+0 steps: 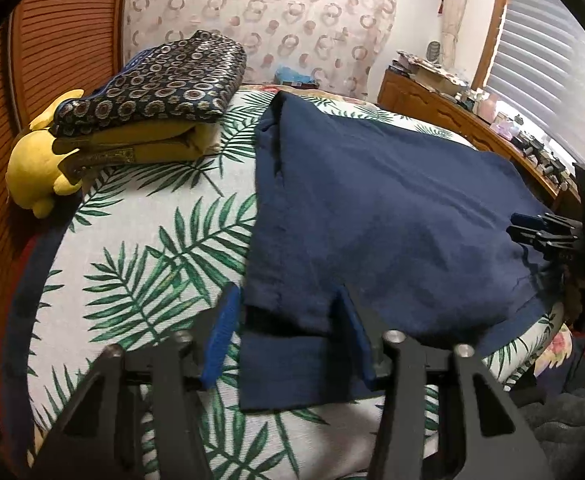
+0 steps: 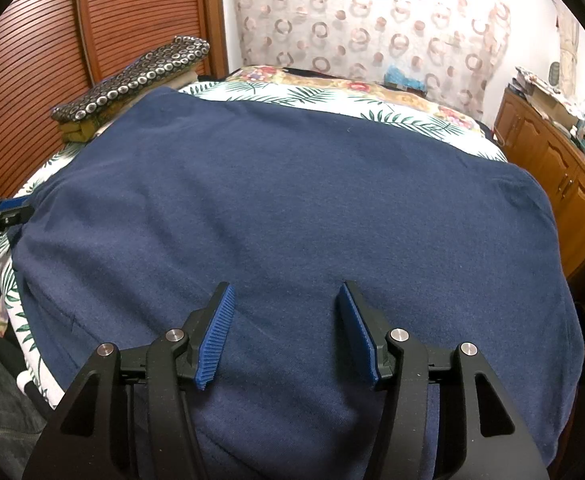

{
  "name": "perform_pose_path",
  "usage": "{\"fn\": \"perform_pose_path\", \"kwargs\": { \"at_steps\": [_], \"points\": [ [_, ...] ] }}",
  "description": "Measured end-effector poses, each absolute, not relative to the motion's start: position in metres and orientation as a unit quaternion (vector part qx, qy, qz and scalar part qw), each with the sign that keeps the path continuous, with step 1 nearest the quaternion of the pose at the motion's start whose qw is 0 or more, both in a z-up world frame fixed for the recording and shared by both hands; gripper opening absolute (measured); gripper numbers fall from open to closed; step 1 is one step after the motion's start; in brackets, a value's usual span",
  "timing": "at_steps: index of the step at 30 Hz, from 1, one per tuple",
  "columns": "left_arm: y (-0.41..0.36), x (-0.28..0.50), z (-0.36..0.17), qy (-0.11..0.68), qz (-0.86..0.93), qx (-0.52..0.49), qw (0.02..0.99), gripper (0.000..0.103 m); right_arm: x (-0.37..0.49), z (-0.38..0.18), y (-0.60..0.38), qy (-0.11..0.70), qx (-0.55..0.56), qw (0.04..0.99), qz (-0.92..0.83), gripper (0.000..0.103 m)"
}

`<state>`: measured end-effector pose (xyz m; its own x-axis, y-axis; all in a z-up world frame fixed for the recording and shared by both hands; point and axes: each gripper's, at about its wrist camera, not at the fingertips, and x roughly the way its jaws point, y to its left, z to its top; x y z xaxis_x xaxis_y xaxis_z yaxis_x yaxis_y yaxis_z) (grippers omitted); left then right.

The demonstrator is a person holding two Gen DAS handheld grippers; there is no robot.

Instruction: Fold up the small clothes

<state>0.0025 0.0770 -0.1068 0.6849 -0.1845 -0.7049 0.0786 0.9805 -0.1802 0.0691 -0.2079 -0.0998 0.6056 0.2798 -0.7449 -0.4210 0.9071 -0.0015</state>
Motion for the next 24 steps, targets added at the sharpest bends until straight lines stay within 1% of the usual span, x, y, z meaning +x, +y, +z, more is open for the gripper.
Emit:
{"fn": "perform_pose_path", "kwargs": {
  "at_steps": [3, 5, 6, 8, 11, 18, 24],
  "points": [
    [0.076, 0.007, -0.106, 0.394, -0.075, -0.063, 0.914, 0.039, 0.069, -0.100, -0.208, 0.398, -0.089, 0.892, 0.196, 0.056],
    [0.078, 0.009, -0.105, 0.394, -0.075, -0.064, 0.914, 0.032, 0.069, -0.100, -0.208, 0.398, -0.089, 0.892, 0.196, 0.056],
    [0.079, 0.010, -0.105, 0.394, -0.078, -0.066, 0.913, 0.031, 0.069, -0.100, -0.208, 0.398, -0.089, 0.892, 0.197, 0.056],
    [0.079, 0.011, -0.104, 0.397, -0.093, -0.072, 0.910, 0.012, 0.069, -0.100, -0.208, 0.398, -0.088, 0.892, 0.196, 0.056],
    [0.077, 0.012, -0.098, 0.386, -0.119, -0.085, 0.911, 0.009, 0.069, -0.100, -0.208, 0.398, -0.089, 0.892, 0.196, 0.056],
    [0.064, 0.007, -0.061, 0.333, -0.161, -0.098, 0.924, 0.008, 0.068, -0.100, -0.208, 0.398, -0.089, 0.892, 0.196, 0.056],
    [0.044, 0.016, -0.030, 0.301, -0.188, -0.079, 0.932, 0.007, 0.067, -0.098, -0.209, 0.395, -0.090, 0.894, 0.192, 0.056]
  ]
}}
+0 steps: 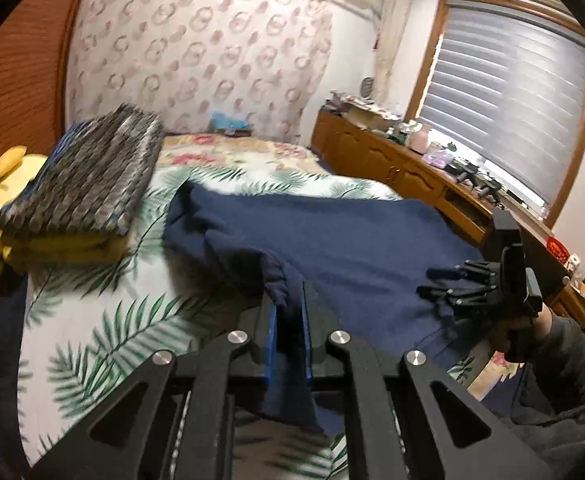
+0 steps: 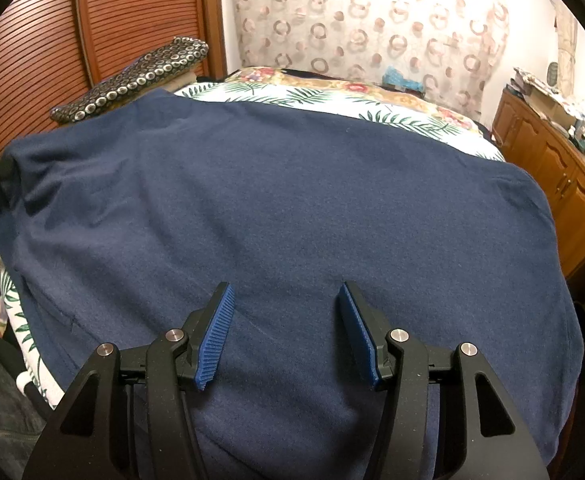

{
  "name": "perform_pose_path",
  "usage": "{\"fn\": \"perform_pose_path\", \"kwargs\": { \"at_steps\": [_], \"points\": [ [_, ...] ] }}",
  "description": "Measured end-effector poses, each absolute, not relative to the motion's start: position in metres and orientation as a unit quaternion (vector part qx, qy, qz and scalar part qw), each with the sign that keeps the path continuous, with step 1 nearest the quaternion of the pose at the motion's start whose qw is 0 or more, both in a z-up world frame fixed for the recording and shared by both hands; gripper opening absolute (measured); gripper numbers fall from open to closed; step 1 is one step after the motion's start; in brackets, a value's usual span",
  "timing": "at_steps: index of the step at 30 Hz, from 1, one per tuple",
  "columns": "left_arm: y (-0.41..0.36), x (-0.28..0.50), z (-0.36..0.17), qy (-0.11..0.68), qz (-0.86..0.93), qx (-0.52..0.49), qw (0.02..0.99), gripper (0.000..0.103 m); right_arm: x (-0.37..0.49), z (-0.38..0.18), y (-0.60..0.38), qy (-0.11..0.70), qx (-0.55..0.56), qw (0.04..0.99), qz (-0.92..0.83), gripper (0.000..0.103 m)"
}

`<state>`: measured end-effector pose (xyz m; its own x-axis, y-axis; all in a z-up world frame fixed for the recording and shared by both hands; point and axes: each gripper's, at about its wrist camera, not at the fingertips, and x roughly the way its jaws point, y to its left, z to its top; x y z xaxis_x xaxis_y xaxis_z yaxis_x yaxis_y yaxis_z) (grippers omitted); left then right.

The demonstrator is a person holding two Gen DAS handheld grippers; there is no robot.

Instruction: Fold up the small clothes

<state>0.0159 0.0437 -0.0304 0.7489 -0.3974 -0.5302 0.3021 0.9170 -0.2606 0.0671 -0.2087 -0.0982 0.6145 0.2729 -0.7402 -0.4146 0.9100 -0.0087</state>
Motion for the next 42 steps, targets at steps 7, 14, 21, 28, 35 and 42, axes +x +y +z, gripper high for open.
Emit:
{"fn": "perform_pose_path", "kwargs": {
  "at_steps": [7, 14, 21, 28, 35, 42],
  "points": [
    [0.011, 0.040, -0.004, 0.277, -0.226, -0.046, 0.933, 0.007, 0.052, -0.082, -0.226, 0.381, -0.069, 0.903, 0.188, 0.055],
    [-0.040, 0.067, 0.021, 0.264, -0.287, -0.027, 0.920, 0.006, 0.029, -0.055, -0.259, 0.354, -0.055, 0.919, 0.166, 0.055],
    [-0.095, 0.085, 0.054, 0.248, -0.343, 0.000, 0.906, 0.006, 0.016, -0.038, -0.289, 0.336, -0.039, 0.932, 0.129, 0.055],
    [-0.128, 0.098, 0.056, 0.261, -0.362, 0.002, 0.895, 0.011, 0.012, -0.032, -0.302, 0.329, -0.021, 0.937, 0.117, 0.055],
    [-0.130, 0.094, 0.032, 0.291, -0.350, 0.027, 0.890, 0.044, 0.017, -0.045, -0.298, 0.342, -0.018, 0.931, 0.127, 0.055],
    [-0.097, 0.088, 0.019, 0.301, -0.303, 0.028, 0.903, 0.053, 0.024, -0.054, -0.284, 0.350, -0.027, 0.926, 0.138, 0.056]
  ]
}}
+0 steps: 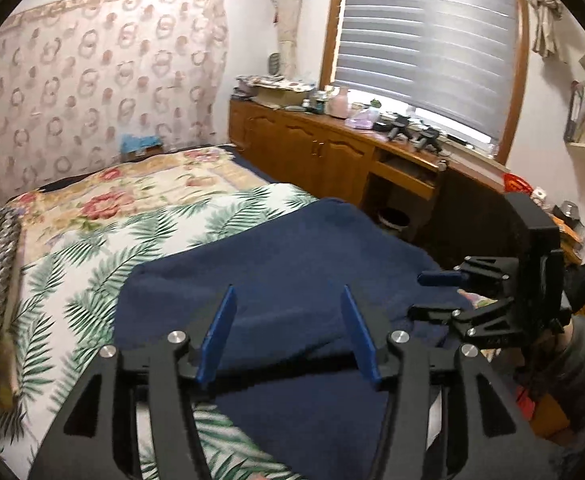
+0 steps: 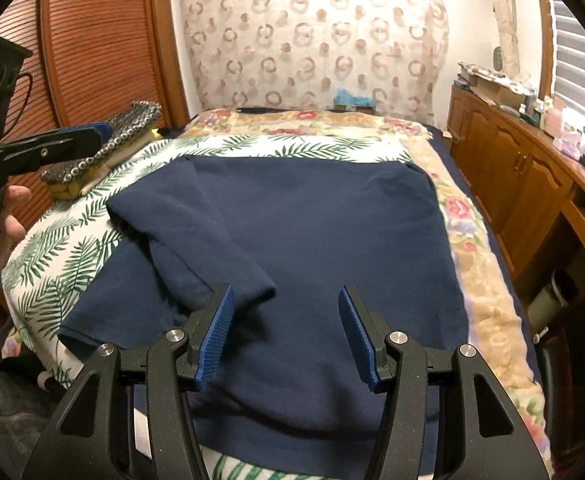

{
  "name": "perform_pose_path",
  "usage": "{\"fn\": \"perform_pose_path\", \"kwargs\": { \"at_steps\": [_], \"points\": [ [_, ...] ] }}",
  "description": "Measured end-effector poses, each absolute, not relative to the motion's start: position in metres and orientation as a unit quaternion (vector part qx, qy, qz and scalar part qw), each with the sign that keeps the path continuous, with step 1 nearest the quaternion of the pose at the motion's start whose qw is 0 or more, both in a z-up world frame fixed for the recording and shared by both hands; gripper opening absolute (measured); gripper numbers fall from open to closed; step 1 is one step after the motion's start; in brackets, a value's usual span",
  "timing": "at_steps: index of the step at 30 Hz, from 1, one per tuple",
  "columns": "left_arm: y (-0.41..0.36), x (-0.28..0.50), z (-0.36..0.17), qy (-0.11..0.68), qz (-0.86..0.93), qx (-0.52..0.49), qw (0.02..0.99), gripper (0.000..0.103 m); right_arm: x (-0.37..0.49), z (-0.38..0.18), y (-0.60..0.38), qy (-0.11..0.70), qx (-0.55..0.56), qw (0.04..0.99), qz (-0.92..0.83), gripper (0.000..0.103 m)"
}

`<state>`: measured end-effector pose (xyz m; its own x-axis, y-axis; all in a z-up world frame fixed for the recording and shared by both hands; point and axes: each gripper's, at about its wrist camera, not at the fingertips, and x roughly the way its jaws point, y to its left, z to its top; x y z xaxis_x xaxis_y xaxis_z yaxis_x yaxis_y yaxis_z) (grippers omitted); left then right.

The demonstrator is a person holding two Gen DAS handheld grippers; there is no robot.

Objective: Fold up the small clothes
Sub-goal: 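Grasp the folded shirt's edge with the right gripper and lift it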

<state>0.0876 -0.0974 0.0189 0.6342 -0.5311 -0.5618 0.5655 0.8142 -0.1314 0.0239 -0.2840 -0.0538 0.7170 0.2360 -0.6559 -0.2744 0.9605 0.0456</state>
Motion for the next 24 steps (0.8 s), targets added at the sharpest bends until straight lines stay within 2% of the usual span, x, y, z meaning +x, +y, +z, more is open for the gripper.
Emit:
{"fn": "perform_pose_path", "kwargs": {
  "at_steps": [13, 24],
  "points": [
    [-0.051, 0.076, -0.007, 0.312, -0.243, 0.011, 0.918, 0.053, 0.033, -0.057, -0.238, 0.353, -0.069, 0.915, 0.179, 0.065],
    [-0.041, 0.072, -0.018, 0.317, -0.230, 0.005, 0.920, 0.053, 0.060, -0.081, -0.211, 0.393, -0.116, 0.895, 0.178, 0.065]
  ]
}}
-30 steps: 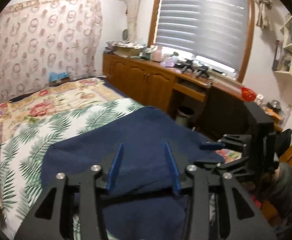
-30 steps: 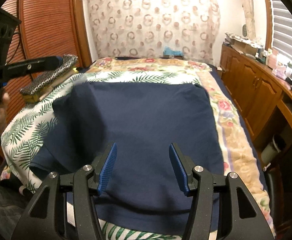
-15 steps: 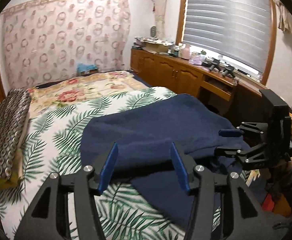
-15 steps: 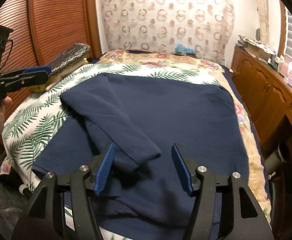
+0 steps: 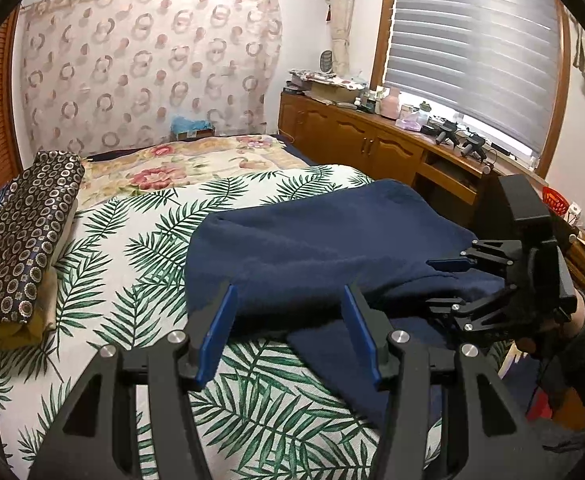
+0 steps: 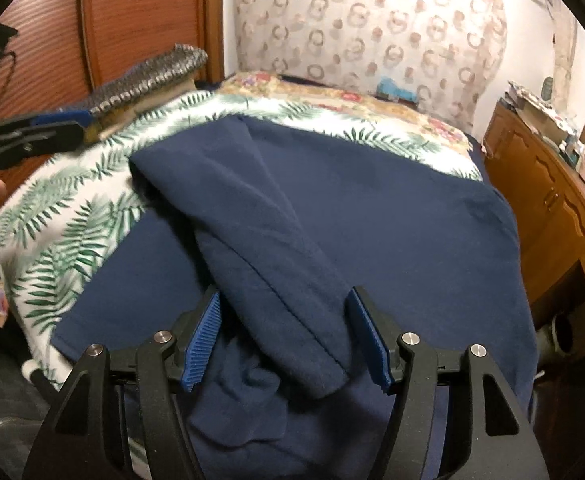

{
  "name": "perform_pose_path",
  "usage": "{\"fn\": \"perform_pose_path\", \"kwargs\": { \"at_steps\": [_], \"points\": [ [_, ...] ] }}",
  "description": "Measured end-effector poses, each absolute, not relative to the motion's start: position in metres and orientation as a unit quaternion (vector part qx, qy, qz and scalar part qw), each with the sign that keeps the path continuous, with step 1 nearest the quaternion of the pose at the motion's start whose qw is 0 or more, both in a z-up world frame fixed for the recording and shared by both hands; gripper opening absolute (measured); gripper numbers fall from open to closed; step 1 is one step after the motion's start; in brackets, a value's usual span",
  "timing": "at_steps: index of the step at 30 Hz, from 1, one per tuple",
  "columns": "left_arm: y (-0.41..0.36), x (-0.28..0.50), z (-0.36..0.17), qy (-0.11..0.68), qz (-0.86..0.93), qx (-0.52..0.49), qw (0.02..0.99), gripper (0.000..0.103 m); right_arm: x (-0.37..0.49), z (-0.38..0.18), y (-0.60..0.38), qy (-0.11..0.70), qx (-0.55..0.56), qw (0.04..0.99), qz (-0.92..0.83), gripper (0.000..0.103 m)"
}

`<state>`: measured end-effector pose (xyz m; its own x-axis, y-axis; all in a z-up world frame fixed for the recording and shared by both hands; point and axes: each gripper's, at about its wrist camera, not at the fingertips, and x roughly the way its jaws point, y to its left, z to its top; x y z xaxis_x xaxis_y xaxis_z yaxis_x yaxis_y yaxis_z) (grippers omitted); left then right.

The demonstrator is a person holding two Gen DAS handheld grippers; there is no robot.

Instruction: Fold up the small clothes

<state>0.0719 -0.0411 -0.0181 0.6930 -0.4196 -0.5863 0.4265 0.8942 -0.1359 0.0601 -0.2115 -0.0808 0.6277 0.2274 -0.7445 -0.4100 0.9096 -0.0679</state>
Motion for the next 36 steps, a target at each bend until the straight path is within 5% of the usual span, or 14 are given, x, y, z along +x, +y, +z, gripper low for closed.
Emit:
{"fn": "perform_pose_path", "kwargs": {
  "at_steps": [5, 8, 10, 12, 25, 36],
  "points": [
    [-0.042, 0.073, -0.022, 0.321, -0.231, 0.003, 0.919, 0.053, 0.067, -0.087, -0.217, 0.402, -0.099, 0.891, 0.184, 0.063],
    [-0.041, 0.073, -0.024, 0.322, -0.232, 0.002, 0.918, 0.053, 0.068, -0.087, -0.219, 0.403, -0.094, 0.890, 0.193, 0.040],
    [-0.041, 0.072, -0.024, 0.322, -0.232, 0.001, 0.918, 0.053, 0.064, -0.084, -0.217, 0.395, -0.096, 0.891, 0.203, 0.016],
    [-0.041, 0.072, -0.024, 0.322, -0.230, 0.000, 0.918, 0.053, 0.059, -0.078, -0.215, 0.382, -0.098, 0.896, 0.207, 0.012],
    [-0.043, 0.068, -0.019, 0.311, -0.239, -0.005, 0.920, 0.053, 0.020, 0.004, -0.235, 0.273, -0.069, 0.939, 0.197, 0.009],
    [-0.054, 0.065, -0.016, 0.308, -0.249, 0.003, 0.918, 0.053, 0.014, -0.002, -0.297, 0.317, -0.077, 0.939, 0.113, 0.009]
  ]
}}
